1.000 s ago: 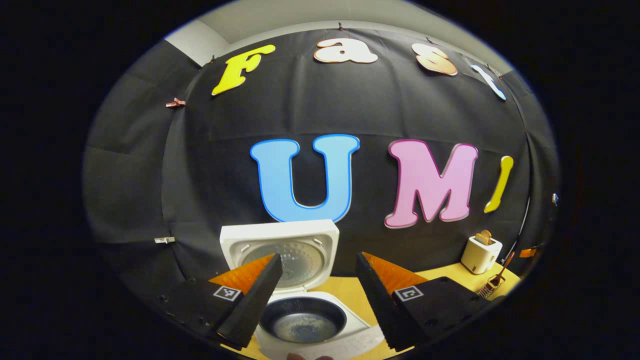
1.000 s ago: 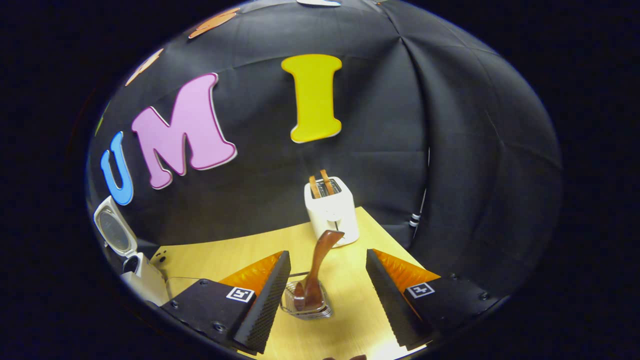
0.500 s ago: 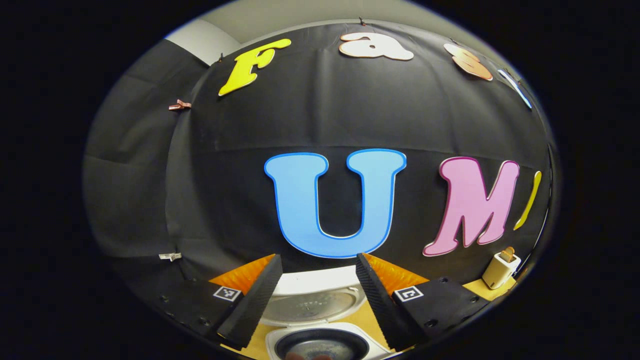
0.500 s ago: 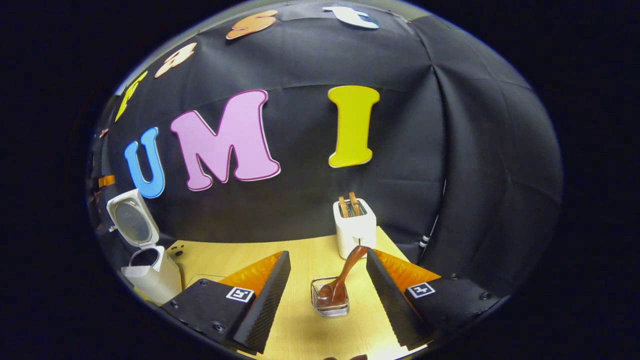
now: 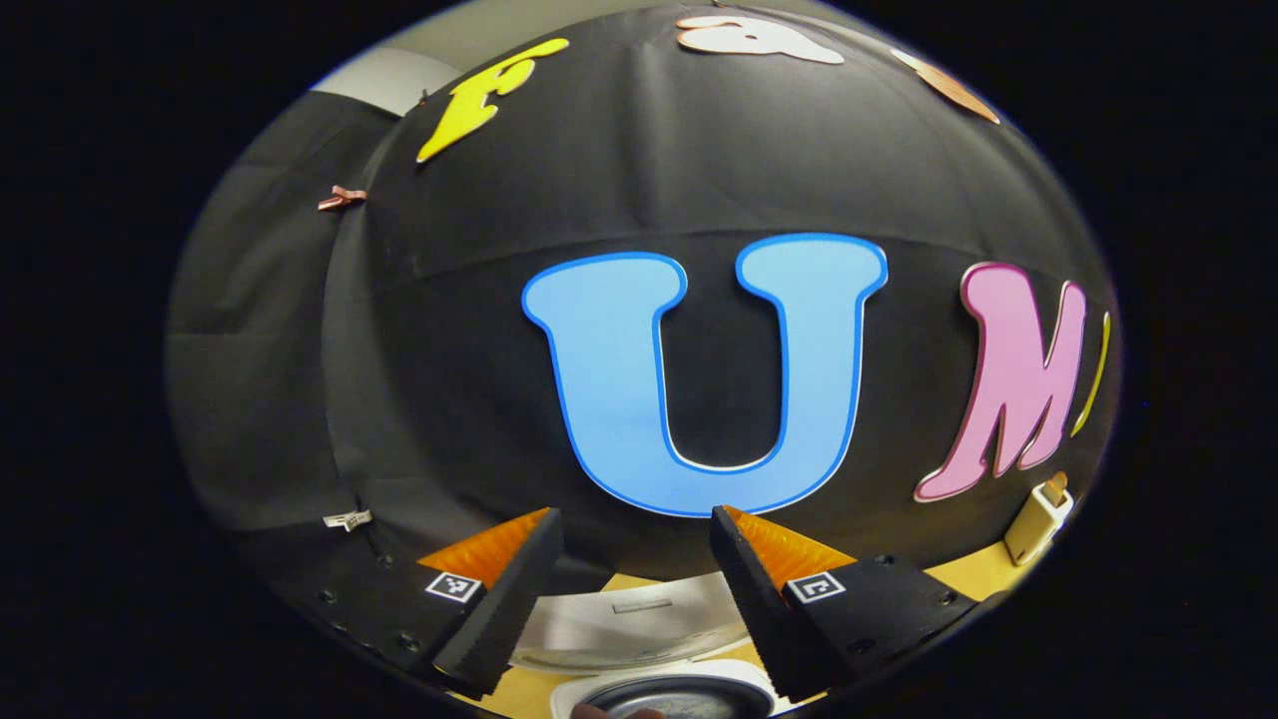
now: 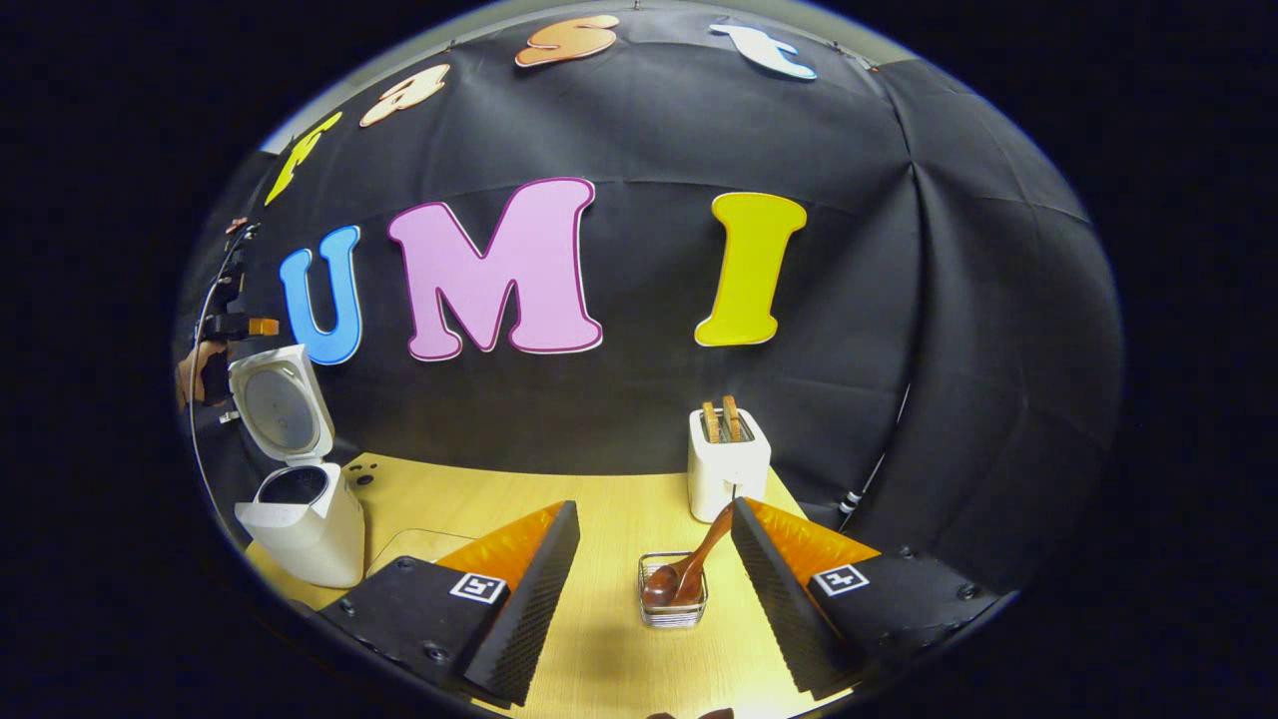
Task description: Close the left gripper, press the button to open the rice cooker; take a wooden spoon from the chopstick holder with the right hand, scoop a spoonful of rice and pour it into the rice cooker, then put the wooden spoon back into the chopstick holder.
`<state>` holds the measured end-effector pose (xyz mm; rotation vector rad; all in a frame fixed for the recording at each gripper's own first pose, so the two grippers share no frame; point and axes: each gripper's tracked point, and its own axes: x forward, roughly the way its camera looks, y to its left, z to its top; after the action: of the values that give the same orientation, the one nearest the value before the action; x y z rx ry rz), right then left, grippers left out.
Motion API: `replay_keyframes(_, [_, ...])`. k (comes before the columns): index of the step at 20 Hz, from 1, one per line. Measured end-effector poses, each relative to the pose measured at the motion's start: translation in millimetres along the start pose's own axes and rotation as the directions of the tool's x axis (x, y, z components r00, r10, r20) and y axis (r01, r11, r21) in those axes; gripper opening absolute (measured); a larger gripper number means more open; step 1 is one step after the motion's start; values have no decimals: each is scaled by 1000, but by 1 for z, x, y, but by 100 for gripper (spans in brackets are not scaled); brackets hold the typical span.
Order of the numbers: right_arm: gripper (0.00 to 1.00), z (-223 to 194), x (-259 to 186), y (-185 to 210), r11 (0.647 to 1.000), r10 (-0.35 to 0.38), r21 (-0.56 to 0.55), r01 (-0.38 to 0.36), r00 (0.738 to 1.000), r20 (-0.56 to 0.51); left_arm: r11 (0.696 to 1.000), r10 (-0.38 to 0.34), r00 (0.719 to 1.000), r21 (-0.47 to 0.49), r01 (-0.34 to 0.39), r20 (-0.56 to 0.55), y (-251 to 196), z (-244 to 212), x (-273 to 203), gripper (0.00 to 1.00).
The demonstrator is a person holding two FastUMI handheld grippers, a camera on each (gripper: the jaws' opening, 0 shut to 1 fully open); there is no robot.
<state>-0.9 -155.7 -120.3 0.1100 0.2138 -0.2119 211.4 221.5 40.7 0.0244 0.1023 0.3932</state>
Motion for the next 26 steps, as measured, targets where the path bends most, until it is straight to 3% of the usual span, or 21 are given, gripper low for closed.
replay_keyframes(4, [95, 1, -2, 2, 1000, 2, 3, -2, 1000, -1, 1000, 9, 998, 3, -9, -59, 1, -21, 10, 94])
replay_keyframes(8, [95, 0, -4, 1, 1000, -2, 3, 2, 1000, -4, 998, 2, 996, -64, -8, -85, -2, -32, -2, 97])
replay_keyframes(16, [95, -1, 3, 5, 1000, 4, 20, -4, 1000, -7, 995, -19, 995, -96, 10, -103, -26, -69, -80, 98])
replay_keyframes(26, [95, -5, 4, 9, 1000, 23, 1, -23, 1000, -19, 989, -71, 956, -147, 30, -284, -51, -182, -161, 100])
